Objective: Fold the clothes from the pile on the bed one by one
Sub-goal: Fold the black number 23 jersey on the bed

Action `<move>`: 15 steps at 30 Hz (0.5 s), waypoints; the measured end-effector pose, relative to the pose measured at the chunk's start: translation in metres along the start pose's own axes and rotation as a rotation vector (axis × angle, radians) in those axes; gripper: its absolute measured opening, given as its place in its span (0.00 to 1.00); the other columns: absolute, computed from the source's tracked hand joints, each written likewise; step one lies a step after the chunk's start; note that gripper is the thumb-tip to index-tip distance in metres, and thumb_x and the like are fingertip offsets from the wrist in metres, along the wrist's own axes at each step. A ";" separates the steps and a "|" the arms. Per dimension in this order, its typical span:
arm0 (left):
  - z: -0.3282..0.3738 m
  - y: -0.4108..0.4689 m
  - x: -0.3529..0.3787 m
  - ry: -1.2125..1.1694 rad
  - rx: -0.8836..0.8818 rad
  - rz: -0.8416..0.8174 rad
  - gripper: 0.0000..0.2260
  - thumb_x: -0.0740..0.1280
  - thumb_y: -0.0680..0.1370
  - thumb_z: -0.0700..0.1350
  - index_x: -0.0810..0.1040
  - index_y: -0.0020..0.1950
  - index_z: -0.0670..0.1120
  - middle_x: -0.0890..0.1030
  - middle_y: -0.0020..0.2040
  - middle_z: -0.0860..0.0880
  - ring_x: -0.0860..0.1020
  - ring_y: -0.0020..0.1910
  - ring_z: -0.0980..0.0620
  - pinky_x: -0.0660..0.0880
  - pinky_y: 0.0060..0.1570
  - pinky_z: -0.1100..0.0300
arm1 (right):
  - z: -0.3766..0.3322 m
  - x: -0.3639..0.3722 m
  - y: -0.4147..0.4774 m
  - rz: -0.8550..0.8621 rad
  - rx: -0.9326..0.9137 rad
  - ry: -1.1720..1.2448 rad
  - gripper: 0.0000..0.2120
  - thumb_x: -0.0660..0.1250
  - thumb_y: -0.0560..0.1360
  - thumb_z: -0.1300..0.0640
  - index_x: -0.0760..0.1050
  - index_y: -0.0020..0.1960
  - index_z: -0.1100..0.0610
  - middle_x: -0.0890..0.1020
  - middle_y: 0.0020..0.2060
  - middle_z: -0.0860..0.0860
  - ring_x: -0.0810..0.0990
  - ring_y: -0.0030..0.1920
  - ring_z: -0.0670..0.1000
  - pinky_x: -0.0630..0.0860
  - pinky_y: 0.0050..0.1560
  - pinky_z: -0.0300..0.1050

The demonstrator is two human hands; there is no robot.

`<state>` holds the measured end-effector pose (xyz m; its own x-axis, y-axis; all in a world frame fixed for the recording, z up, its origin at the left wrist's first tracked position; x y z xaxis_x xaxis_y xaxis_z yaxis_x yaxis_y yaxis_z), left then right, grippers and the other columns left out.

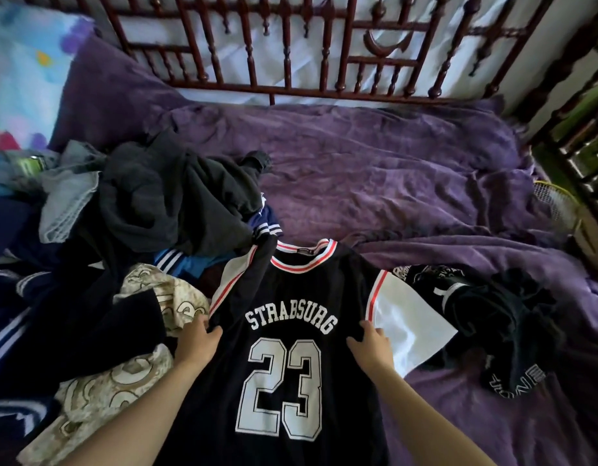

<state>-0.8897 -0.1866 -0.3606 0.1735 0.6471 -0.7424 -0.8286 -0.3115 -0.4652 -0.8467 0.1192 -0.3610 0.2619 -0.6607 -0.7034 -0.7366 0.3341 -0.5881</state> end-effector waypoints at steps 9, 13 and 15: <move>0.023 0.078 0.012 -0.033 0.018 -0.058 0.07 0.59 0.80 0.43 0.73 0.53 0.41 0.78 0.47 0.44 0.76 0.46 0.44 0.67 0.39 0.56 | -0.067 0.031 0.041 -0.020 -0.338 -0.423 0.30 0.58 0.78 0.49 0.51 0.76 0.49 0.51 0.76 0.52 0.50 0.75 0.53 0.60 0.70 0.49; 0.031 0.099 0.026 -0.097 -0.194 -0.131 0.20 0.60 0.80 0.49 0.70 0.63 0.35 0.76 0.59 0.36 0.74 0.58 0.38 0.69 0.52 0.53 | -0.094 0.049 0.050 -0.085 -0.398 -0.401 0.30 0.57 0.79 0.48 0.49 0.77 0.48 0.49 0.77 0.52 0.46 0.76 0.53 0.56 0.72 0.50; 0.035 0.105 0.030 -0.192 -0.318 -0.195 0.21 0.62 0.78 0.51 0.73 0.59 0.33 0.79 0.51 0.36 0.77 0.48 0.40 0.71 0.45 0.55 | -0.108 0.056 0.052 -0.090 -0.408 -0.376 0.29 0.57 0.79 0.48 0.49 0.77 0.49 0.49 0.77 0.52 0.47 0.76 0.53 0.56 0.72 0.50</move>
<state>-0.9896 -0.1758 -0.4146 0.1832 0.8240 -0.5361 -0.5796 -0.3499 -0.7360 -0.9376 0.0273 -0.3884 0.4844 -0.3645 -0.7953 -0.8629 -0.0490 -0.5030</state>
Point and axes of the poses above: each hand's wrist, its own y-axis towards the middle knuckle, its own x-axis out of the palm, z = x × y, the point moved 1 cm from there along y, towards the middle knuckle
